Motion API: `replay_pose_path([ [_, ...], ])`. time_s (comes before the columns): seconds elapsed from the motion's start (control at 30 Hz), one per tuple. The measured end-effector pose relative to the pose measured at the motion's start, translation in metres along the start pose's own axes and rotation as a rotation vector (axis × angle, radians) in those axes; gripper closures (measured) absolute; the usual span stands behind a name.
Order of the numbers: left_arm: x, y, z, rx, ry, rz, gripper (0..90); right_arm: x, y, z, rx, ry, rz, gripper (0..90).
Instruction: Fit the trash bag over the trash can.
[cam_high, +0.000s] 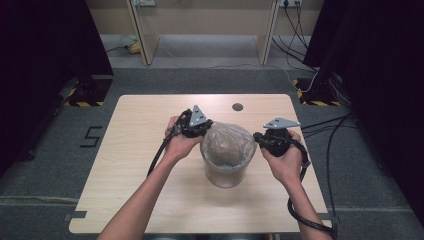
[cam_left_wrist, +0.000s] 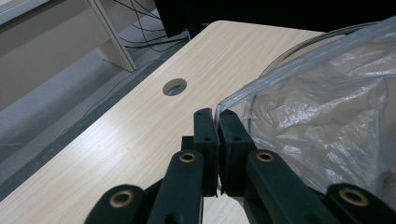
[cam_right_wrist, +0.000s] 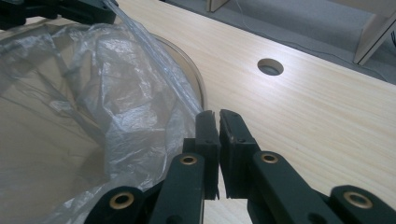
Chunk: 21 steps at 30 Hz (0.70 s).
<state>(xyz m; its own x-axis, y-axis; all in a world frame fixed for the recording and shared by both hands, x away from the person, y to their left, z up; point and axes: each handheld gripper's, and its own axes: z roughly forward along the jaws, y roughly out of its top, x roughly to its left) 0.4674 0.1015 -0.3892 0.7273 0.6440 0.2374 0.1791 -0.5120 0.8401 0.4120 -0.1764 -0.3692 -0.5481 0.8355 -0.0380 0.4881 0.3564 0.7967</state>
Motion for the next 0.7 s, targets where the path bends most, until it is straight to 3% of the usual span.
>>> replay_pose_path([
  [0.2, 0.001, 0.0, 0.002, -0.015, -0.014, -0.014, 83.9, -0.002, -0.005, 0.005, 0.012, -0.003, 0.007, 85.1],
  [0.23, 0.002, 0.0, 0.0, -0.029, -0.018, -0.002, 83.0, -0.002, -0.005, 0.006, 0.015, -0.005, 0.005, 84.7],
  [0.4, 0.008, -0.001, -0.009, -0.064, -0.041, 0.01, 71.9, -0.002, -0.004, 0.004, 0.009, -0.013, 0.005, 83.8],
  [0.53, 0.007, -0.001, -0.014, -0.061, -0.078, -0.003, 65.1, -0.002, -0.002, 0.002, 0.008, -0.018, -0.002, 83.4],
  [0.7, 0.004, 0.001, -0.018, -0.051, -0.1, 0.033, 59.1, 0.0, -0.001, 0.002, 0.01, -0.02, -0.006, 83.0],
])
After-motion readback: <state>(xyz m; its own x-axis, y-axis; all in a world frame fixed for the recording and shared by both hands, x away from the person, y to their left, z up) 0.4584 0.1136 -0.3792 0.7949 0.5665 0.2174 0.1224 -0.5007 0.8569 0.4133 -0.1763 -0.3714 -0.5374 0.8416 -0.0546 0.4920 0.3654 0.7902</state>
